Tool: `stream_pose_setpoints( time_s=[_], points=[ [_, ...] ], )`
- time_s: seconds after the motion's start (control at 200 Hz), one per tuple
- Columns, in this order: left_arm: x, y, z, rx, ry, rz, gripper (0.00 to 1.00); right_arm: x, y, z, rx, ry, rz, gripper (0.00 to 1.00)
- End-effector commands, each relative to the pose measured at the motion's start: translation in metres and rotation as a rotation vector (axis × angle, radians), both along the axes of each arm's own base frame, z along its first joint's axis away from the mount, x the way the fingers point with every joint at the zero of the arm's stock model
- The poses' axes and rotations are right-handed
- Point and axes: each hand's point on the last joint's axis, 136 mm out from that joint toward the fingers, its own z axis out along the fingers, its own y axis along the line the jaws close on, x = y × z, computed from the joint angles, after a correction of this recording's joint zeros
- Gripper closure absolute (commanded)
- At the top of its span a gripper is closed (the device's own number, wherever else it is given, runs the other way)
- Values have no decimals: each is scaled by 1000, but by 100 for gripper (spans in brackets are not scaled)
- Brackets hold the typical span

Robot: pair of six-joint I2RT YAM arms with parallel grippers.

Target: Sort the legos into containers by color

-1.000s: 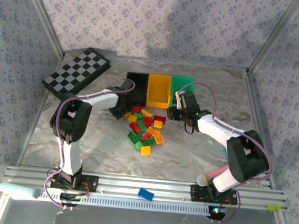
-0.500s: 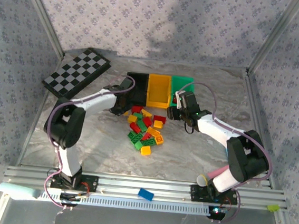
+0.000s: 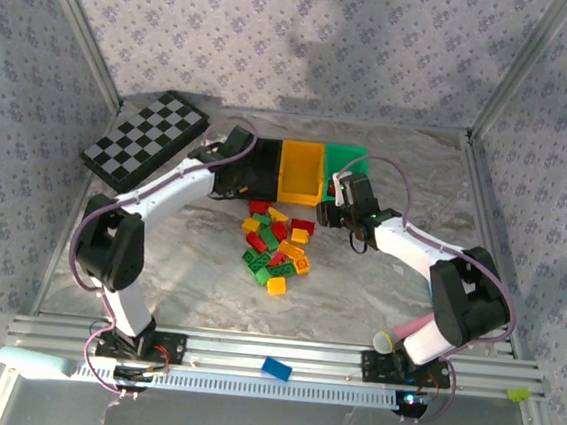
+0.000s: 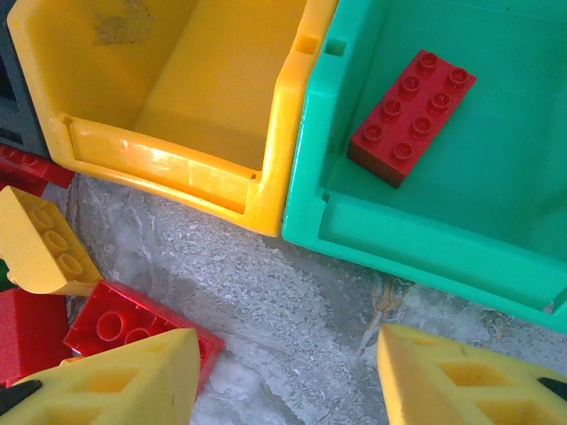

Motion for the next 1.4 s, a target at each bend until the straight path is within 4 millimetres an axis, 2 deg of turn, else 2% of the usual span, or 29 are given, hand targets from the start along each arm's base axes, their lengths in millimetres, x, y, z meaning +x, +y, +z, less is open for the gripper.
stream_pose_setpoints(
  time_s=[0.0, 0.215, 0.32, 0.4, 0.435, 0.515, 0.67, 0.955, 1.159, 1.229, 1.399],
  points=[
    [20, -3, 4, 47, -12, -53, 77, -1, -3, 7, 3, -20, -20, 43],
    [47, -5, -1, 2, -33, -90, 72, -2, -6, 13, -4, -38, -27, 43],
    [55, -7, -4, -40, -34, -102, 68, -2, -7, 15, -1, -44, -31, 43],
    [57, -11, -3, -50, -44, -120, 62, -4, -6, 15, 3, -44, -24, 43],
    [58, -12, -3, -55, -48, -128, 50, -3, -6, 15, 3, -45, -21, 43],
    [59, -15, -4, -75, -47, -137, 40, -3, -6, 16, 1, -47, -20, 42],
    [60, -20, -2, -100, -53, -149, 38, -5, -5, 17, 8, -55, -16, 41],
    [40, -28, 3, -121, -118, -223, 38, -7, 1, 13, 25, -57, 10, 33],
    [13, -20, -12, -156, -167, -246, 38, -9, 16, 5, 42, -28, 59, 34],
    [4, -16, -15, -151, -176, -254, 41, -11, 23, 4, 34, -22, 84, 34],
    [-10, -9, -20, -141, -207, -280, 41, -17, 31, 5, 54, 14, 112, 35]
  ],
)
